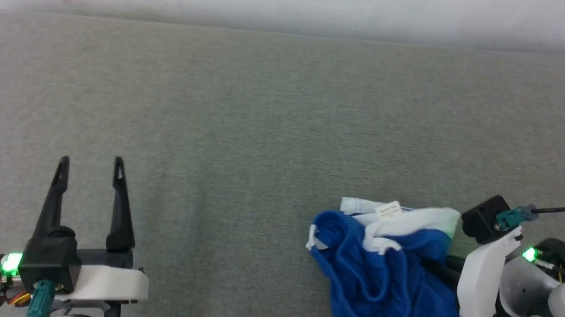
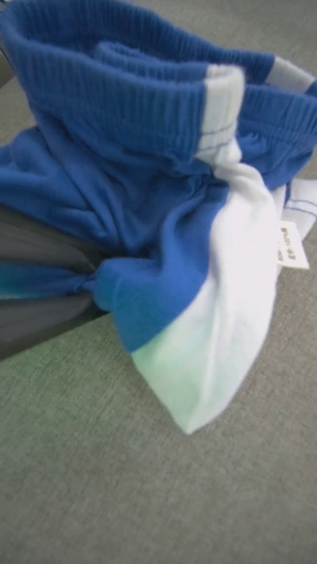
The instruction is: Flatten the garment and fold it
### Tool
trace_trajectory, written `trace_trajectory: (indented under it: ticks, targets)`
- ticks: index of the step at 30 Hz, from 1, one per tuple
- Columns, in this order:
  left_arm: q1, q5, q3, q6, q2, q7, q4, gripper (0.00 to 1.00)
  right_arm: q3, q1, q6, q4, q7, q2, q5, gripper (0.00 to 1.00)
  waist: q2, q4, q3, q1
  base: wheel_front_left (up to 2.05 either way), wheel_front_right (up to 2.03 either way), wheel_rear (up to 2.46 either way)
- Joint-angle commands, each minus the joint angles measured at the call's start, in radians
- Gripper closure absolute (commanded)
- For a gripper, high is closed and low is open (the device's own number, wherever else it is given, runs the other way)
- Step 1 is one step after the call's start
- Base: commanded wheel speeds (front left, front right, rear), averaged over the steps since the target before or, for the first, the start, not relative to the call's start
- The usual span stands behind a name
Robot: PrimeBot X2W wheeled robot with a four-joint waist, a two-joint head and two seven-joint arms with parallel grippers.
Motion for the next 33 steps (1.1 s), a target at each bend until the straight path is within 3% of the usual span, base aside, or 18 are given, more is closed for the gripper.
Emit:
trace_trajectory:
  ticks: [1, 7, 15, 24, 33]
  targets:
    - [0.014, -0.007, 0.014, 0.007, 0.005, -0.005, -0.013, 0.00, 0.015, -0.030, -0.001, -0.027, -0.021, -0.017, -0.012, 1.00, 0.0000, -0.110, -0.024, -0.0001, 0.00, 0.00, 0.00]
    - [0.010, 0.003, 0.036, 0.007, 0.017, -0.005, -0.062, 0.00, 0.031, -0.100, -0.001, -0.106, -0.053, -0.122, -0.014, 1.00, 0.0000, -0.251, 0.040, -0.0001, 0.00, 0.00, 0.00]
    - [-0.052, 0.032, 0.049, 0.002, 0.074, -0.005, -0.114, 0.00, -0.001, -0.218, -0.001, 0.025, -0.128, -0.212, -0.057, 1.00, 0.0000, -0.377, 0.208, -0.0001, 0.00, 0.00, 0.00]
    - [-0.122, 0.053, 0.036, 0.006, 0.130, -0.005, -0.150, 0.00, -0.027, -0.404, -0.001, 0.351, -0.272, -0.223, -0.198, 1.00, 0.0000, -0.388, 0.346, -0.0001, 0.00, 0.00, 0.00]
    - [-0.155, 0.052, 0.014, 0.030, 0.149, -0.005, -0.166, 0.00, -0.068, -0.534, -0.001, 0.636, -0.404, -0.165, -0.256, 1.00, 0.0000, -0.362, 0.381, -0.0001, 0.00, 0.00, 0.00]
